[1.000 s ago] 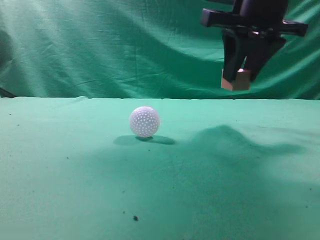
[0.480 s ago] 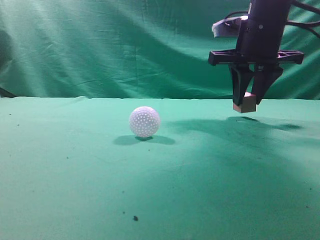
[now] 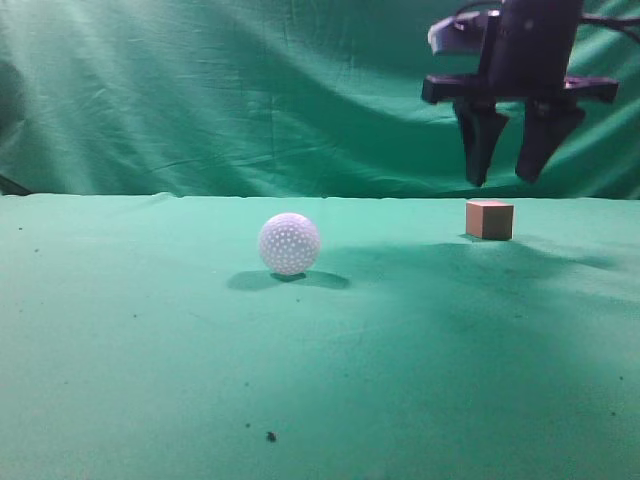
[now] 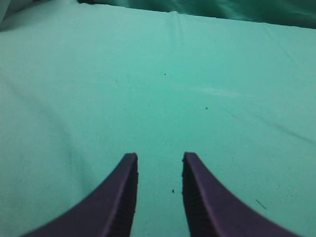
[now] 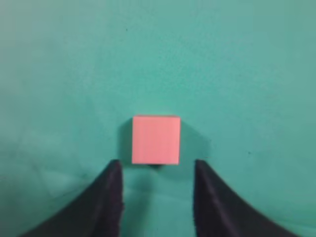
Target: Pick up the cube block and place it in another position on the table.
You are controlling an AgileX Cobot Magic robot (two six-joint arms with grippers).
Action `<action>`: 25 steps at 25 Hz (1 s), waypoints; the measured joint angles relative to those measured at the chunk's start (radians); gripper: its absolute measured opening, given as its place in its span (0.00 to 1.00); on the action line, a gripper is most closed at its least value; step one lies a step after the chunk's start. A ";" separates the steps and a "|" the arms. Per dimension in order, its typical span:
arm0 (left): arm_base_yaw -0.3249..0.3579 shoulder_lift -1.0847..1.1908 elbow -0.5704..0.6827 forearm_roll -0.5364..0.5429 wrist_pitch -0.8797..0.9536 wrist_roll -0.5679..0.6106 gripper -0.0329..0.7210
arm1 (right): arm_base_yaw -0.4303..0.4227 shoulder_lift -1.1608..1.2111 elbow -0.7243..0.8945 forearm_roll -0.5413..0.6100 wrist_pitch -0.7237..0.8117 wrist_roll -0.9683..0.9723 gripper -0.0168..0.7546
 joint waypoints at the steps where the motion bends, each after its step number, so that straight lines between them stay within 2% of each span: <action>1: 0.000 0.000 0.000 0.000 0.000 0.000 0.39 | 0.000 -0.035 0.000 0.000 0.021 0.001 0.22; 2: 0.000 0.000 0.000 0.000 0.000 0.000 0.39 | 0.000 -0.080 0.000 0.002 0.038 0.010 0.14; 5: 0.000 0.000 0.000 0.000 0.000 0.000 0.39 | 0.000 -0.215 -0.002 0.002 0.096 0.031 0.02; 9: 0.000 0.000 0.000 0.000 0.000 0.000 0.39 | 0.000 -0.393 -0.002 0.002 0.184 0.060 0.02; 12: 0.000 0.000 0.000 0.000 0.000 0.000 0.39 | 0.000 -0.532 0.055 0.002 0.217 0.075 0.02; 17: 0.000 0.000 0.000 0.000 0.000 0.000 0.39 | 0.000 -0.793 0.283 0.009 0.210 0.123 0.02; 22: 0.000 0.000 0.000 0.000 0.000 0.000 0.39 | 0.000 -1.047 0.530 0.041 0.128 0.127 0.02; 25: 0.000 0.000 0.000 0.000 0.000 0.000 0.39 | 0.000 -1.171 0.629 0.048 0.121 0.127 0.02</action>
